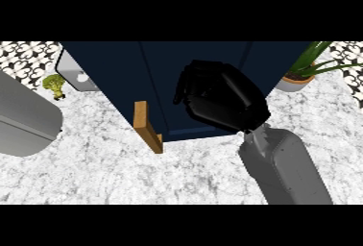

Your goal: Pick up the bottled water, place it into the cabinet and close the cabinet

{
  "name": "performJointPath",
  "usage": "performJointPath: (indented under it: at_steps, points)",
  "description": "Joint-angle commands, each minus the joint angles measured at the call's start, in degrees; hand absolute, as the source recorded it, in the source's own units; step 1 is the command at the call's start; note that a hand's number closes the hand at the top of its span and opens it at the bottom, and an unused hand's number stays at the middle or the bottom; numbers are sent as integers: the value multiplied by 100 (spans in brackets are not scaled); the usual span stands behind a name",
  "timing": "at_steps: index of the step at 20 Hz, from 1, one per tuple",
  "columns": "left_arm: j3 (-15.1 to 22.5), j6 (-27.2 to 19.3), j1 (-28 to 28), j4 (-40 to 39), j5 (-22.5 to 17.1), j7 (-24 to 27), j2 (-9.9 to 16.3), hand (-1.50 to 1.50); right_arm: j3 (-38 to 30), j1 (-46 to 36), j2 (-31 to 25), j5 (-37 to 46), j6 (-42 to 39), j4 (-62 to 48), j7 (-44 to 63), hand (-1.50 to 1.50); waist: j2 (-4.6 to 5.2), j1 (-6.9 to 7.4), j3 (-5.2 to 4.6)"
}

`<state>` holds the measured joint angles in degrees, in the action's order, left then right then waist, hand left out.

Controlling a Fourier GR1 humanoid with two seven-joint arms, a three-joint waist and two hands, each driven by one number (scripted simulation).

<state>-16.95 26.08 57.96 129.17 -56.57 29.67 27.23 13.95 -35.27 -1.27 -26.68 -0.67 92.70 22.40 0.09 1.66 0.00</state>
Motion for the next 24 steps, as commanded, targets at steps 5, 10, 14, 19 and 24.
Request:
performJointPath:
  at_steps: [5, 10, 14, 19, 24]
  points:
    - [-669, 609, 293, -7, -511, -279, -179, -150, -782, -835, -282, -245, -1076, -1694, -619, 150, 12, 26, 4]
    - [-763, 711, 159, -93, -426, -408, -375, -150, -843, -1284, -205, -175, -1353, -2410, -751, 150, 16, 39, 1]
    - [-853, 600, -59, -226, -760, -638, -136, -150, -794, -1516, -7, 1, -1175, -2707, -771, 150, 37, 34, -2]
    - [-672, 586, -183, -139, -676, -780, -251, -150, -723, -1738, 116, -462, -1349, -2728, -641, 150, 44, 80, -2]
    - [-604, 638, 9, 25, -632, -949, -361, -150, -774, -1640, 92, -456, -1455, -2765, -679, 150, 45, 138, -2]
